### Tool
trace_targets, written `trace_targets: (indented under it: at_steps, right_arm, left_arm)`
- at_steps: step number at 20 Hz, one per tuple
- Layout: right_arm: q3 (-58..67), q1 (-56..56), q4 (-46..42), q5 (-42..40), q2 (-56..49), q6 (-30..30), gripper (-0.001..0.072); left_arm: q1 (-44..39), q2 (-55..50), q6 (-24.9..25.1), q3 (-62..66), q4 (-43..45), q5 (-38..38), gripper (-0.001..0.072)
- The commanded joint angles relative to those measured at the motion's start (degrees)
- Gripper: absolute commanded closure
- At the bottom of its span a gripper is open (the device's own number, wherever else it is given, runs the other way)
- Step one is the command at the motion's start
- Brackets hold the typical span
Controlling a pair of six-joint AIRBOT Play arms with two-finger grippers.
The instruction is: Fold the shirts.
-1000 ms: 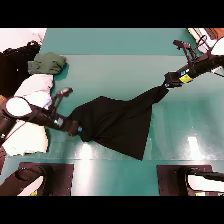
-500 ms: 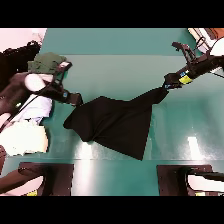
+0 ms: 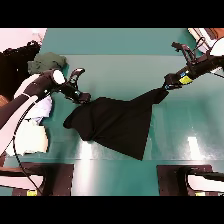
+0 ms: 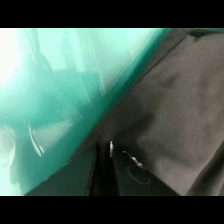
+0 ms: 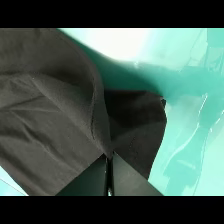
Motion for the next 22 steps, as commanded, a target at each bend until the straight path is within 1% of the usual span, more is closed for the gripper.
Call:
trace_targets:
  at_steps: [1,2,3,5,7,11,16,19,22]
  right_arm:
    - [-0.02,0.04,0.0,0.0,-0.02,0.02,0.0699]
    - [-0.02,0.04,0.02,0.07,-0.02,0.02,0.0698]
    - [-0.02,0.04,0.0,0.13,-0.02,0.02,0.0699]
    - [-0.02,0.04,0.0,0.46,-0.02,0.02,0.0699]
    - [-0.02,0.04,0.0,0.5,0.24,-0.02,0.0699]
    - [-0.02,-0.22,-0.11,-0.96,3.85,-0.94,0.0698]
    - [-0.02,-2.99,0.02,-3.76,10.73,-0.94,0.0699]
    - [0.72,-5.07,0.09,-8.13,17.77,-1.09,0.0699]
    - [8.61,-6.58,0.02,-10.95,22.82,-1.97,0.0699]
  left_arm:
    - [0.0,-1.01,0.22,0.5,-0.63,-1.07,0.0581]
    - [0.0,-1.01,0.24,0.5,-0.61,-1.75,0.0592]
    - [0.0,-0.98,0.42,0.5,-0.55,-2.01,0.0682]
    - [0.0,-0.74,0.37,1.51,0.13,-2.47,0.0683]
    - [0.0,0.52,0.37,5.4,2.29,-3.82,0.0683]
    - [0.0,8.13,0.37,15.58,6.91,-4.07,0.0683]
    - [0.0,17.73,0.37,24.79,9.92,-4.04,0.0683]
    - [0.0,24.72,0.35,31.78,13.18,-4.11,0.0683]
    - [-0.02,31.04,-0.17,37.9,12.83,-4.15,0.0683]
